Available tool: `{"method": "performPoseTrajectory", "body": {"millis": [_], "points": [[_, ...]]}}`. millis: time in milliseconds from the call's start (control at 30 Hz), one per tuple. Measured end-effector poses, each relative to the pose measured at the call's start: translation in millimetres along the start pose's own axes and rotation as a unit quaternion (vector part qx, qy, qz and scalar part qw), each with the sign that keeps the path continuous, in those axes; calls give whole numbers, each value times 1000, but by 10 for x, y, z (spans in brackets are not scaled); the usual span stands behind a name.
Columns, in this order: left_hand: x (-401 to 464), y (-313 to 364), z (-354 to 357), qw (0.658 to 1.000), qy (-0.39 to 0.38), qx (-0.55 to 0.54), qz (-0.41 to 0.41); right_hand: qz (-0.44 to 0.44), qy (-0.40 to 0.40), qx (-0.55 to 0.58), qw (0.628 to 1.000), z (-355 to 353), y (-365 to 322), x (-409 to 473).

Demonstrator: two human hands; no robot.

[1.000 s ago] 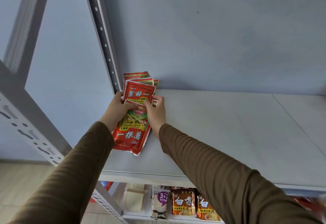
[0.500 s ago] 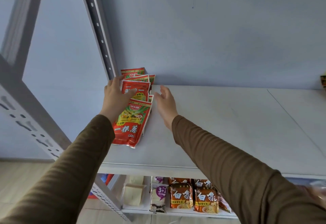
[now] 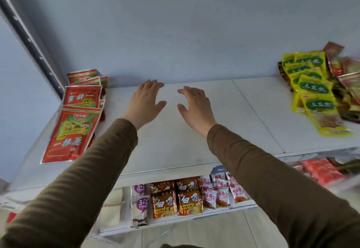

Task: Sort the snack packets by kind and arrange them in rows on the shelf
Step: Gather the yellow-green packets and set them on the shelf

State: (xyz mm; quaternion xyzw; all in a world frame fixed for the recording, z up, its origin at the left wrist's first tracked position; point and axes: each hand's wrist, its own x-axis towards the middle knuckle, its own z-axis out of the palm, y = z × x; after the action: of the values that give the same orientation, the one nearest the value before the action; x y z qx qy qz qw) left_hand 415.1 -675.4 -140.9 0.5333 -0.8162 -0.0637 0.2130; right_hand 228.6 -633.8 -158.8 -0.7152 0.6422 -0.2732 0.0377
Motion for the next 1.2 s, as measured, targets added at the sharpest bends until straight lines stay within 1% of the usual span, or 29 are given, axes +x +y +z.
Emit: {"method": "performPoseTrajectory", "body": {"millis": [200,333,500,633,800,900,967,1067,1200], "points": [[198,1265,602,998,-47,-20,35,13,8,-55,998,-731,1140,-498],[322,2084,940,996,-64,-42,55,15,16,-74,997,-1225,1872,-732],[472,2815,1254,992,-84,-67,69,42,28,-81,995,-1628,2574,-890],[650,3140,1421,989,-94,-85,73,55,34,-77,995,-1789,2951,-897],[960,3387,1633,983,-113,-119,85,62,46,-79,994,-1886,3307,-790],[1136,3504,1786,975,-129,-159,82,80,48,-79,993,-1951,3510,-734],[1218,3588,1885,968,-146,-195,68,106,40,-61,992,-2016,3642,-734],[1316,3722,2038,950,-179,-254,36,154,12,-27,988,-2130,3835,-718],[1474,3894,2187,915,-228,-332,-25,214,-70,-26,974,-2215,4104,-575]]}}
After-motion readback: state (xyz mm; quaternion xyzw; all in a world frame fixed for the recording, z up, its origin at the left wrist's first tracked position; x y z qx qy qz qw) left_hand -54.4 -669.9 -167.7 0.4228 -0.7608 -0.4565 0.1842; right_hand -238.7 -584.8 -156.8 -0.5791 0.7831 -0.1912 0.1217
